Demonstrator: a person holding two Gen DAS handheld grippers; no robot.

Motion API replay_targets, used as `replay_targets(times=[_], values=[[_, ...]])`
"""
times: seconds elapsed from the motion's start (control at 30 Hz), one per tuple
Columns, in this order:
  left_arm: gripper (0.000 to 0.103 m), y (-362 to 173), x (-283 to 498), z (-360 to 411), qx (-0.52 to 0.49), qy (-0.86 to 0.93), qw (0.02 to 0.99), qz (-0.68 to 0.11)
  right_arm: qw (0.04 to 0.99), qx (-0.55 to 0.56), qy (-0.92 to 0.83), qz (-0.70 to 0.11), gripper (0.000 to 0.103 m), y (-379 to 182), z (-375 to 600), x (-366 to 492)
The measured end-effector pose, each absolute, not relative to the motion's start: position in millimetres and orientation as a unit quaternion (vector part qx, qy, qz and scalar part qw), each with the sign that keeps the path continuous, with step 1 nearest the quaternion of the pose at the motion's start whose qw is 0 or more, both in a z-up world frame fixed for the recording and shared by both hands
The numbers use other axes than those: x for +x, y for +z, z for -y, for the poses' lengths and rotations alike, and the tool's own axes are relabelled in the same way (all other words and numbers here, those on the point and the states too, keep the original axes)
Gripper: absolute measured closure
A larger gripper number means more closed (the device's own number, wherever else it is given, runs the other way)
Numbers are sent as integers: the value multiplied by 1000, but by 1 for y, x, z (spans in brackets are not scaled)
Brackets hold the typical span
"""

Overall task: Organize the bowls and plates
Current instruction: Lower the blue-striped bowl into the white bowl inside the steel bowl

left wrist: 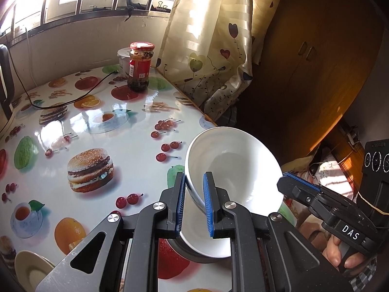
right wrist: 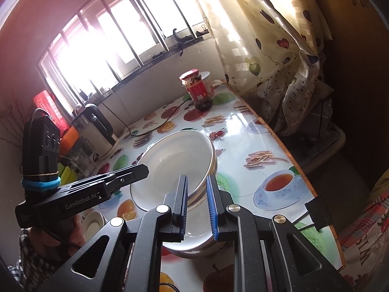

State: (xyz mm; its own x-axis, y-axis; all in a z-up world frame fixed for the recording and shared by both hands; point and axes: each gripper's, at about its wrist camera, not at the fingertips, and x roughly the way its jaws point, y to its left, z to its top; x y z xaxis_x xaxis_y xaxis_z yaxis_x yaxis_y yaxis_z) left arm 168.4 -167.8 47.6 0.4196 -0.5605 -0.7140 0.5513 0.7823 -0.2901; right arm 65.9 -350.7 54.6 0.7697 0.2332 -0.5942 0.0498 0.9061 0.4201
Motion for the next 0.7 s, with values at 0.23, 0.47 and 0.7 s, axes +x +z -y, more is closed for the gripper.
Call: replay_targets(times=[0.23,0.47,0.7], values=[[89,44,163,165,-5,-328,842,-428,916,209,50,-340,86,52,346,57],[89,37,159,161,-9,-324,840,-434,912,206,50,-351,86,45,341,54],[89,32,157,160,-12,-324,838,-440,909,209,49,-357,86,40,340,55]])
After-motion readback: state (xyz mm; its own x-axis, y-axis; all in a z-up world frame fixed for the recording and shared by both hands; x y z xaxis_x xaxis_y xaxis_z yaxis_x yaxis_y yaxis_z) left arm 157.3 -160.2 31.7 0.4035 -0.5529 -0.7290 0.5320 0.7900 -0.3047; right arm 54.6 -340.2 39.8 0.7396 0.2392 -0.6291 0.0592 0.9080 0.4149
